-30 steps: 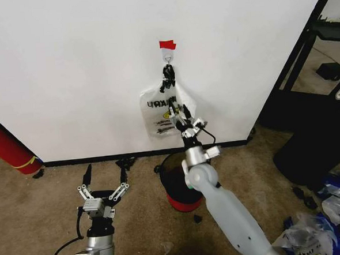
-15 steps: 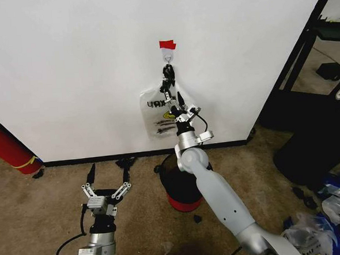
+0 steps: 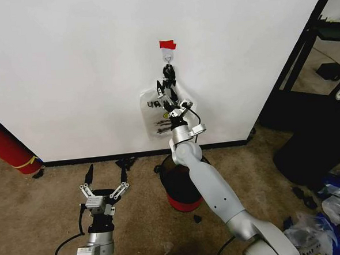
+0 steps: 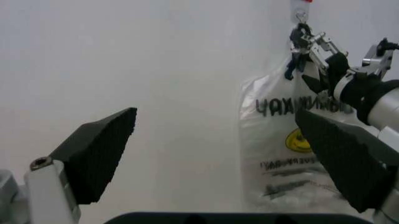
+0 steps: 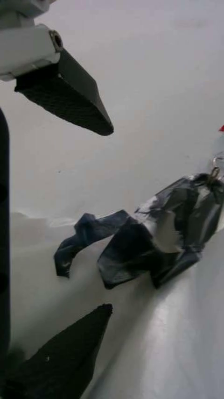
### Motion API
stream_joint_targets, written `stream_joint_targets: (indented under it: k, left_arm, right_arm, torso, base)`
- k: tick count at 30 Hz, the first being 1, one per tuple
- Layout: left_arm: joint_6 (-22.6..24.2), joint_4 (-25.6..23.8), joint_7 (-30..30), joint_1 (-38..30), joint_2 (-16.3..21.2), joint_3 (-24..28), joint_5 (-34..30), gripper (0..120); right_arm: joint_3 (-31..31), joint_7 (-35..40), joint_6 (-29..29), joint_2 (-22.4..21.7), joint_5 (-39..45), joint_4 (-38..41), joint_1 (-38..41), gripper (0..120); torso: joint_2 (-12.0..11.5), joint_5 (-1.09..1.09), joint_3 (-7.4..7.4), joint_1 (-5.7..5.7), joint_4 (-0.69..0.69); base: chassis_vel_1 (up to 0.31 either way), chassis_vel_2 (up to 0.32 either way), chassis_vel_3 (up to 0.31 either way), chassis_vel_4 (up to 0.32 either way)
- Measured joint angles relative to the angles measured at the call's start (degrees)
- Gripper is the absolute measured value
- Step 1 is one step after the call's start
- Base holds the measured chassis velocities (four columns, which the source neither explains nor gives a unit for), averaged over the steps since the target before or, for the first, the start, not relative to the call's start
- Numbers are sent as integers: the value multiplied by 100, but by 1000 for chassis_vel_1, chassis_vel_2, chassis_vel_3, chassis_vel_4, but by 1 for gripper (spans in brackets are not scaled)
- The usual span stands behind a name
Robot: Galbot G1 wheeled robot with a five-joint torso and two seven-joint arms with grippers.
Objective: Pick up the garbage bag from the wall and place it over the trash bin.
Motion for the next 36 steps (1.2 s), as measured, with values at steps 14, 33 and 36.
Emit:
stream_joint_targets:
  k: [14,33,36]
  left_arm:
    - [-48,24,-4,13,-4,-38,9,100]
    - [-139,36,-5,58,-24,-47,25,100]
    - [-146,38,-6,56,-17,-46,25,100]
  right_arm:
    - [75,-88,-25,8,9,-123,171,62]
    - [158,-98,-27,5,-58,-240,162,0]
    - [163,-101,-28,3,-88,-180,108,0]
  torso:
    - [1,0,0,0,0]
    - [1,0,0,0,0]
    - [1,0,0,0,0]
  base:
    - [0,0,0,0]
    - [0,0,0,0]
    - [0,0,0,0]
